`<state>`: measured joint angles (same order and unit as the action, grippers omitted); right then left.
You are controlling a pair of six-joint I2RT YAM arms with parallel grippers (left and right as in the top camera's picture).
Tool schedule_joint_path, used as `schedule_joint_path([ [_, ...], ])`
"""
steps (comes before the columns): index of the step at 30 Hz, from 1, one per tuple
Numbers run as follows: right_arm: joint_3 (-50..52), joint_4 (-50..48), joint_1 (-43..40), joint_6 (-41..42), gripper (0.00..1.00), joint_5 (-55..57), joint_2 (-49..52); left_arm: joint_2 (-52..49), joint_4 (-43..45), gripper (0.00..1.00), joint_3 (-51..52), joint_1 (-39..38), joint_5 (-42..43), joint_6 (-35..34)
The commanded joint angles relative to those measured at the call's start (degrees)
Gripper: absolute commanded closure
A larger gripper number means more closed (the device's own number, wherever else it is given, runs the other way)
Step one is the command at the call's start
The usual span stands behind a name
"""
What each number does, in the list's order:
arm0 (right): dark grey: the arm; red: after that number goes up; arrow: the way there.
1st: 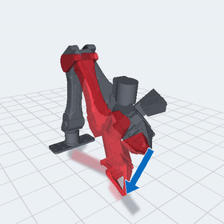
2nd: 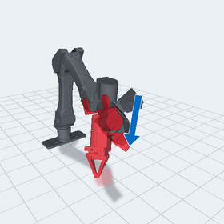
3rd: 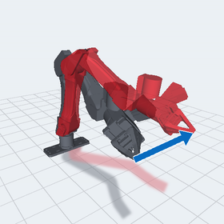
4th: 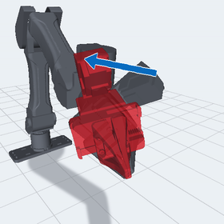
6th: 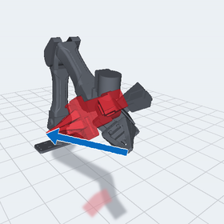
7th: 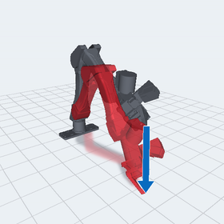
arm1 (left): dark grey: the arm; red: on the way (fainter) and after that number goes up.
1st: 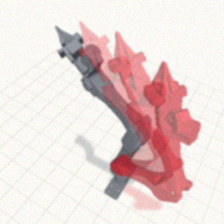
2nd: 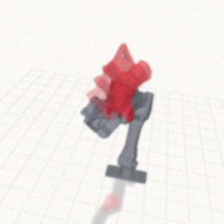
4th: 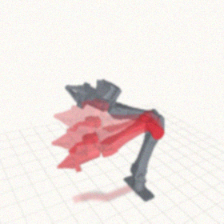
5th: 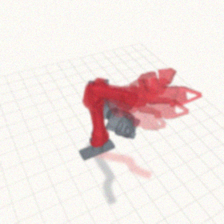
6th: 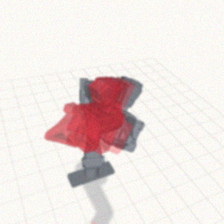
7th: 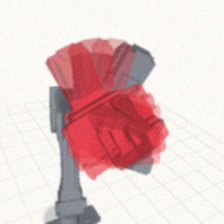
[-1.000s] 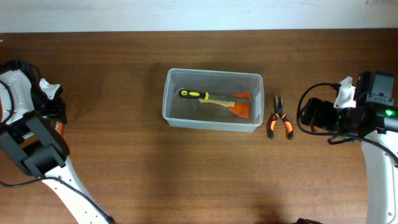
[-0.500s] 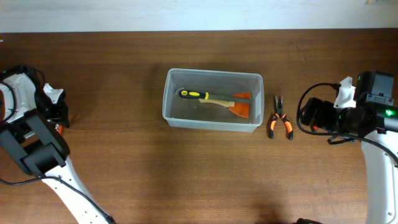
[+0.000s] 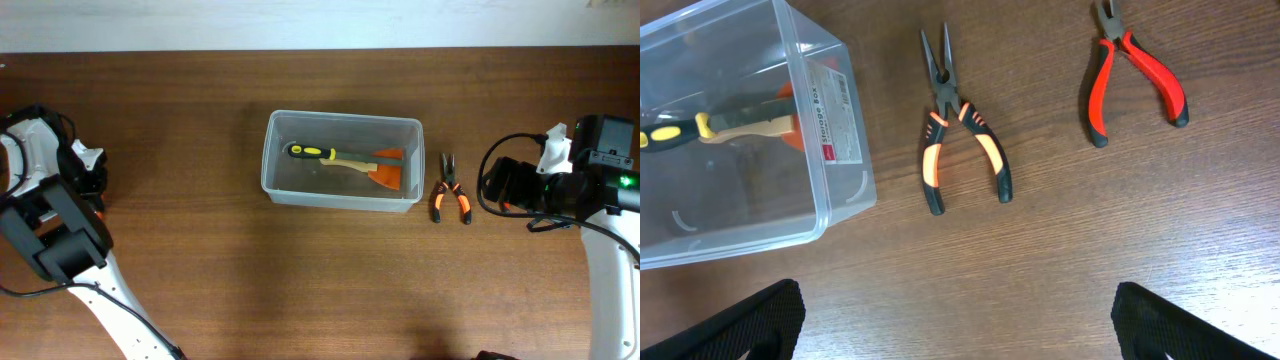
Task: Pack container
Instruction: 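Grasp the orange socket bit strip with the left gripper and lift, then carry the socket strip into the container and release it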
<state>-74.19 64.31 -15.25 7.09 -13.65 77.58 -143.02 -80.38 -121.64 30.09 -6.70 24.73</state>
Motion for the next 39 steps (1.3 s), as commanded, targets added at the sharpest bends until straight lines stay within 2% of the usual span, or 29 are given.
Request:
schedule_joint_path([
  [1,-0.9,0.0,-0.2,-0.1,0.01,-0.8,0.3,-1.4,-1.6,0.98,0.7,-2.7,1.5,-1.8],
  [8,-0.9,0.0,-0.2,-0.1,0.01,-0.8,0.3,0.2,-8.5,0.98,-9.7,-12.3,1.5,-2.0],
  [16,-0.9,0.0,-0.2,-0.1,0.01,-0.8,0.3,4.8,-16.3,0.99,-30.2,-27.6,0.9,-1.2],
  [20,-0.9,0.0,-0.2,-0.1,0.01,-0.8,0.3,8.9,-15.7,0.98,-35.0,-37.2,0.9,5.5],
  [27,-0.9,0.0,-0.2,-0.1,0.01,-0.8,0.3,12.4,-11.9,0.98,-35.7,-54.0,1.5,18.7],
  [30,-0.9,-0.3,-0.2,-0.1,0.01,-0.8,0.3,12.3,-11.9,0.98,-33.9,-58.6,5.7,25.2],
  [34,-0.9,-0.5,-0.2,-0.1,0.01,-0.8,0.3,12.3,-12.3,0.98,-29.1,-62.3,7.6,31.5],
  [39,-0.9,-0.4,-0.2,-0.1,0.01,-0.8,0.3,12.3,-11.3,0.98,-20.3,-63.4,7.6,33.8],
])
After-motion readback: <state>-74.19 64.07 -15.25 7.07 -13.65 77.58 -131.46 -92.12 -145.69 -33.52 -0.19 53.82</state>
